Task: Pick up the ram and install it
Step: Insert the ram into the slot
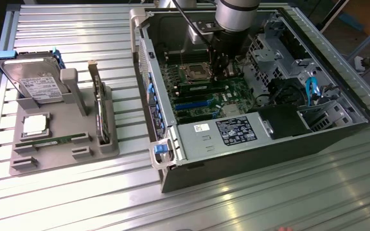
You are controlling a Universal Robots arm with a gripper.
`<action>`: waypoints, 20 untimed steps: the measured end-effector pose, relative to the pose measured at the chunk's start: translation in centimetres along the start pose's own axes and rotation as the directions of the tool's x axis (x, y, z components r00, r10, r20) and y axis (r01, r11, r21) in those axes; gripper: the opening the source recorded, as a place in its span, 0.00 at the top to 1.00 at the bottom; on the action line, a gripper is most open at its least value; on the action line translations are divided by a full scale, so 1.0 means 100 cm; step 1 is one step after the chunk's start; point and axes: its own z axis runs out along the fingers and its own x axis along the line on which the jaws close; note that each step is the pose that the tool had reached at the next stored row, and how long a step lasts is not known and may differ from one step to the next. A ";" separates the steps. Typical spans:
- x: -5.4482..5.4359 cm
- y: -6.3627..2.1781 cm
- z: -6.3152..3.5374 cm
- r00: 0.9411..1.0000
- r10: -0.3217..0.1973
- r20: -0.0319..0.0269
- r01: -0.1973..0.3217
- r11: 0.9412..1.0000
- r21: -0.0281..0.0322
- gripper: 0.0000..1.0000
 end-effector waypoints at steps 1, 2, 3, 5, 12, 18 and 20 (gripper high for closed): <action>0.000 0.0000 0.0000 1.000 0.000 0.000 0.000 1.000 0.000 0.88; 0.000 0.0000 0.0000 1.000 -0.001 0.000 0.001 1.000 0.000 0.88; 0.000 0.0000 0.0000 1.000 -0.001 0.000 0.001 1.000 0.000 0.88; 0.000 0.0000 0.0000 1.000 -0.001 0.000 0.001 1.000 0.000 0.88; 0.000 0.0000 0.0005 1.000 -0.001 0.000 0.001 1.000 0.001 0.88; -0.001 0.0002 0.0025 1.000 -0.001 0.000 0.001 1.000 0.002 0.88; -0.001 0.0003 0.0036 1.000 -0.001 0.000 0.001 1.000 0.002 0.88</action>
